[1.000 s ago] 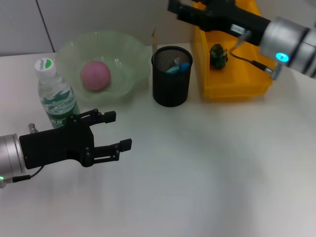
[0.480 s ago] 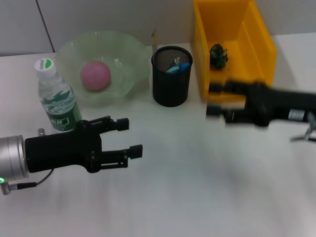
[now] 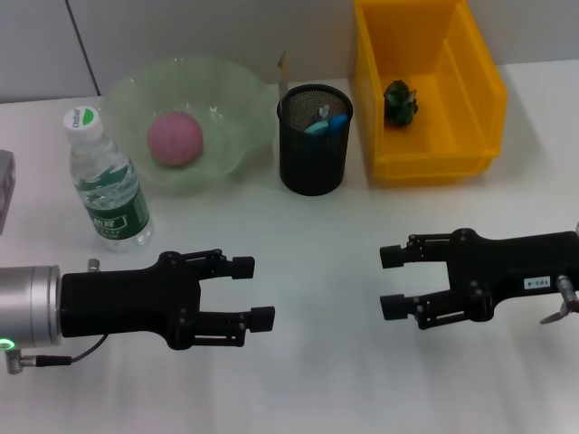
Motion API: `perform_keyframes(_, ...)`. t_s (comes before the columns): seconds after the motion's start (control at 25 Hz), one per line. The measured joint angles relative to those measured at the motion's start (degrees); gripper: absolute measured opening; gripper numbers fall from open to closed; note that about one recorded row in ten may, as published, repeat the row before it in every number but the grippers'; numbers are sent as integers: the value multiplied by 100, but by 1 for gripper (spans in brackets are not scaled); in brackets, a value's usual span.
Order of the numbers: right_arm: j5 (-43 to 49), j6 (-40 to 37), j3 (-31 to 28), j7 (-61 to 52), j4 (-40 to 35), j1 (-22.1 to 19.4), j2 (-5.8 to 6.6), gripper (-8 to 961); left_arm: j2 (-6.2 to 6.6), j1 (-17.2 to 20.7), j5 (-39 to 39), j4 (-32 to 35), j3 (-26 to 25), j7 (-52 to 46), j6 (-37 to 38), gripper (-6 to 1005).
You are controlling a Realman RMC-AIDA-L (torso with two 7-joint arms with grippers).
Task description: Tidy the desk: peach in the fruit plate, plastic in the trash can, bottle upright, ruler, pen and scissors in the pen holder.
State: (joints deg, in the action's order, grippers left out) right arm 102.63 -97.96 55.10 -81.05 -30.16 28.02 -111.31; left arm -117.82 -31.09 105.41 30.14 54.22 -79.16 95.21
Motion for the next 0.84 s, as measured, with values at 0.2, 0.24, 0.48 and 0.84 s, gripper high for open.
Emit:
perform_keyframes(0.2,32,42,0,66,19,-13,-5,830,34,-6,18,1,2,-93,-22,832)
perform_keyframes(0.24,37,45,0,70,14,-16,-5,830,34,2,19,3,3,-97,-22,832)
perform_keyframes(0.48,53,48,27,77,24,-6,-6,829,40,66,31,9,8,-57,-42,832)
perform_keyframes(0.84,61,46,33,81,34,3,-30,829,66,89,33,10,18,3,-47,832)
